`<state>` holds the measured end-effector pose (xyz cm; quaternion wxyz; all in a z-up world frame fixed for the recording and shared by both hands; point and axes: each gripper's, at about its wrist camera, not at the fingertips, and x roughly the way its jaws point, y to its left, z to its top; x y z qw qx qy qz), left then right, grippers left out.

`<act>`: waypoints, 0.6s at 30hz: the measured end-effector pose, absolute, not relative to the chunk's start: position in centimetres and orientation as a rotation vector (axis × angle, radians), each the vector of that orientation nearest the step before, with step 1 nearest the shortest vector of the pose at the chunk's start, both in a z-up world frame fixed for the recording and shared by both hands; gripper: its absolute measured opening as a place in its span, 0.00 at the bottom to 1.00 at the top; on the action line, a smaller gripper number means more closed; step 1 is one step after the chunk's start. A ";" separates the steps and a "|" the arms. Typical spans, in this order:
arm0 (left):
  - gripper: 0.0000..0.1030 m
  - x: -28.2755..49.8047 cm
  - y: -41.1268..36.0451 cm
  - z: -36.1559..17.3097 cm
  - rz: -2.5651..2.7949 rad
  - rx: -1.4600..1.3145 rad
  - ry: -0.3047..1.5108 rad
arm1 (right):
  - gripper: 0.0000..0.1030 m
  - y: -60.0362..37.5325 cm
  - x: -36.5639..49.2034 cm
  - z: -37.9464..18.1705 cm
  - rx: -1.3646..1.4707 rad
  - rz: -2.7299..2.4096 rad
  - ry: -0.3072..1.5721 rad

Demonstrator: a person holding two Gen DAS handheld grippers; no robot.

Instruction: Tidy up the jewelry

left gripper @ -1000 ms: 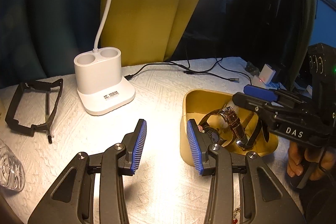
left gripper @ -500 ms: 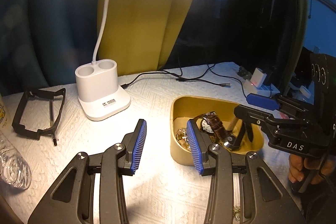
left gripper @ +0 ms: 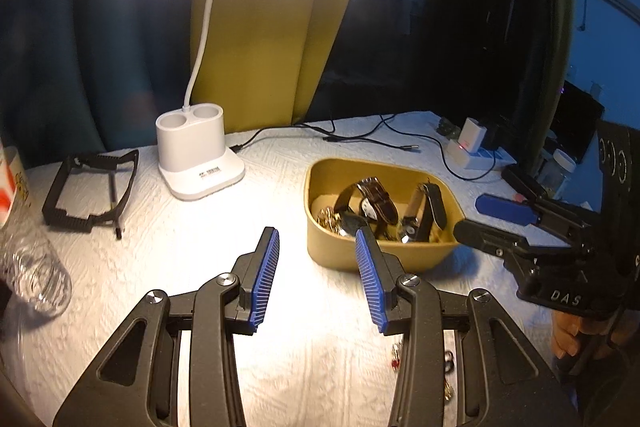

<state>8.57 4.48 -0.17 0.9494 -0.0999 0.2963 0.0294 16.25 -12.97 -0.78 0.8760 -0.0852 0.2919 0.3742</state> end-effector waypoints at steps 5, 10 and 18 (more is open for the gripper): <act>0.41 7.2 4.0 -0.6 0.062 -0.208 0.615 | 0.50 -13.7 14.5 -2.5 -0.196 0.780 0.645; 0.41 6.0 3.8 -1.3 0.064 -0.218 0.634 | 0.50 -14.0 12.6 -4.4 -0.223 0.789 0.696; 0.41 4.7 3.4 -2.1 0.059 -0.222 0.657 | 0.48 -13.7 10.0 -6.7 -0.289 0.842 0.750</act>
